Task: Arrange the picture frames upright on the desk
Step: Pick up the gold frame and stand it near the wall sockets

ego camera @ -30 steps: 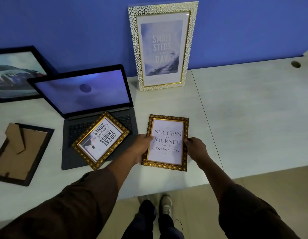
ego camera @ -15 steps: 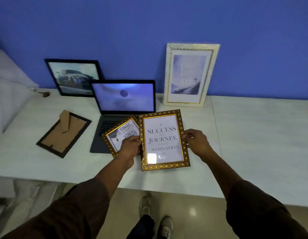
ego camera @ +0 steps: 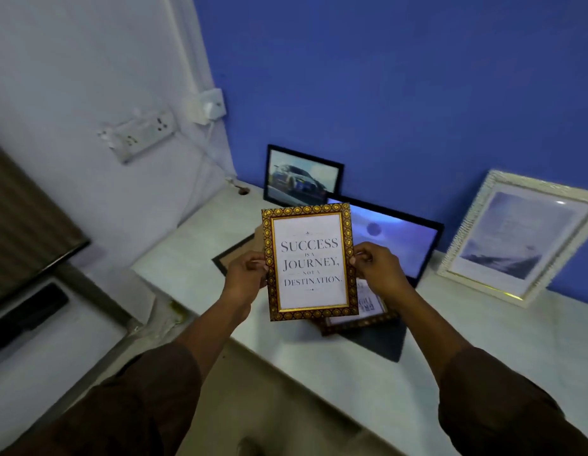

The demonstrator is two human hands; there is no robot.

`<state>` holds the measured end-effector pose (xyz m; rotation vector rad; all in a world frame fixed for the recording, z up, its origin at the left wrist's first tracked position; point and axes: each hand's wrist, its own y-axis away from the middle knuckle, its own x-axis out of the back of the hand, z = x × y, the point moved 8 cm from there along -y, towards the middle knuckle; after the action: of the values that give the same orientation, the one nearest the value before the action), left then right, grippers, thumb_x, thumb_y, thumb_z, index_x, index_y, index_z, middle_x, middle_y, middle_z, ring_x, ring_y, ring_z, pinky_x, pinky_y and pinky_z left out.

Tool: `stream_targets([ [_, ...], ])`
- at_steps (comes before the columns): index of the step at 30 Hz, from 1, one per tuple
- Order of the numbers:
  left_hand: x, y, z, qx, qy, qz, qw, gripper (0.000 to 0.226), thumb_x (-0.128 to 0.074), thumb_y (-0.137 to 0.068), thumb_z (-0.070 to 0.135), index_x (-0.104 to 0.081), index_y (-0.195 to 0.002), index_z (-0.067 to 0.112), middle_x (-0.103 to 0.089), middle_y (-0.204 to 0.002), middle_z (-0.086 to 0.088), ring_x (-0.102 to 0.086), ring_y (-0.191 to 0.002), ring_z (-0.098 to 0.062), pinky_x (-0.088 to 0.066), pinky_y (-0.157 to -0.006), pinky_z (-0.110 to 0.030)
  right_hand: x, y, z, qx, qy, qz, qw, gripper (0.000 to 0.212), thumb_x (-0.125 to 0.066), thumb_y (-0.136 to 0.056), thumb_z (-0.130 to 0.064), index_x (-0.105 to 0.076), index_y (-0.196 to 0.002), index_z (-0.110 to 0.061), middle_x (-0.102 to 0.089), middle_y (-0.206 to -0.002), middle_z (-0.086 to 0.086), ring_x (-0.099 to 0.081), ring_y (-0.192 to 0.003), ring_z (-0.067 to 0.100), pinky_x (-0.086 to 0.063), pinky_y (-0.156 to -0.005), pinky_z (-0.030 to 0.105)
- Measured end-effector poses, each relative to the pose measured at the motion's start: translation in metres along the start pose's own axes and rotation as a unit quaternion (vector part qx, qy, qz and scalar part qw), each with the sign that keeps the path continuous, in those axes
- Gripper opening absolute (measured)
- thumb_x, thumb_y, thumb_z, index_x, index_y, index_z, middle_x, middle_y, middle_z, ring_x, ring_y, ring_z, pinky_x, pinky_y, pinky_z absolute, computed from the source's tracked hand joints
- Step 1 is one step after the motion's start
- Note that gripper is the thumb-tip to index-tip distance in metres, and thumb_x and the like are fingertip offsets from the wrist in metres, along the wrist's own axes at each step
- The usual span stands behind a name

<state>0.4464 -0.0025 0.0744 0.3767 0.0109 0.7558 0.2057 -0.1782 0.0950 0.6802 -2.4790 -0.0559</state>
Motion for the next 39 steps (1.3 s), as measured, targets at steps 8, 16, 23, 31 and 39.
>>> stream_targets([
  [8, 0.142, -0.075, 0.038, -0.049, -0.04, 0.079, 0.995, 0.024, -0.06, -0.093, -0.001, -0.075, -0.1, 0.016, -0.07, -0.092, -0.011, -0.072, -0.087, -0.034, -0.062, -0.085, -0.048, -0.114, -0.077, -0.115, 0.05, 0.027, -0.018, 0.998, 0.01, -0.064, -0.091, -0.016, -0.071, -0.093, -0.023, -0.074, -0.086, 0.0, -0.068, -0.079, 0.018, -0.058, -0.078, 0.039],
  [16, 0.231, -0.151, 0.059, -0.063, -0.063, 0.096, 0.991, 0.024, -0.065, -0.088, -0.002, -0.076, -0.096, 0.017, -0.072, -0.089, -0.009, -0.074, -0.085, -0.033, -0.062, -0.087, -0.049, -0.205, -0.149, -0.182, 0.095, 0.086, -0.035, 0.991, 0.019, -0.062, -0.09, -0.015, -0.07, -0.079, -0.029, -0.073, -0.08, -0.007, -0.069, -0.078, 0.015, -0.059, -0.079, 0.043],
  [23, 0.268, -0.218, 0.064, -0.056, -0.077, 0.137, 0.986, 0.025, -0.062, -0.091, -0.003, -0.076, -0.097, 0.017, -0.072, -0.09, -0.009, -0.073, -0.086, -0.032, -0.063, -0.084, -0.043, -0.262, -0.221, -0.215, 0.117, 0.12, -0.07, 0.983, 0.024, -0.057, -0.091, -0.013, -0.07, -0.079, -0.028, -0.073, -0.08, -0.008, -0.068, -0.077, 0.011, -0.059, -0.076, 0.039],
  [31, 0.283, -0.282, 0.059, -0.007, -0.111, 0.17, 0.979, 0.036, -0.057, -0.096, 0.0, -0.072, -0.125, 0.014, -0.072, -0.103, -0.004, -0.068, -0.096, -0.021, -0.049, -0.071, -0.022, -0.333, -0.305, -0.224, 0.124, 0.152, -0.124, 0.973, 0.027, -0.046, -0.094, -0.013, -0.069, -0.079, -0.016, -0.072, -0.082, 0.003, -0.068, -0.08, 0.022, -0.057, -0.076, 0.038],
  [39, 0.288, -0.327, 0.048, 0.025, -0.113, 0.163, 0.98, 0.034, -0.058, -0.094, 0.006, -0.076, -0.118, 0.023, -0.077, -0.103, -0.002, -0.07, -0.091, -0.019, -0.046, -0.067, -0.021, -0.371, -0.357, -0.22, 0.107, 0.14, -0.172, 0.969, 0.023, -0.051, -0.095, -0.016, -0.072, -0.091, -0.008, -0.074, -0.09, 0.008, -0.067, -0.085, 0.024, -0.054, -0.077, 0.036],
])
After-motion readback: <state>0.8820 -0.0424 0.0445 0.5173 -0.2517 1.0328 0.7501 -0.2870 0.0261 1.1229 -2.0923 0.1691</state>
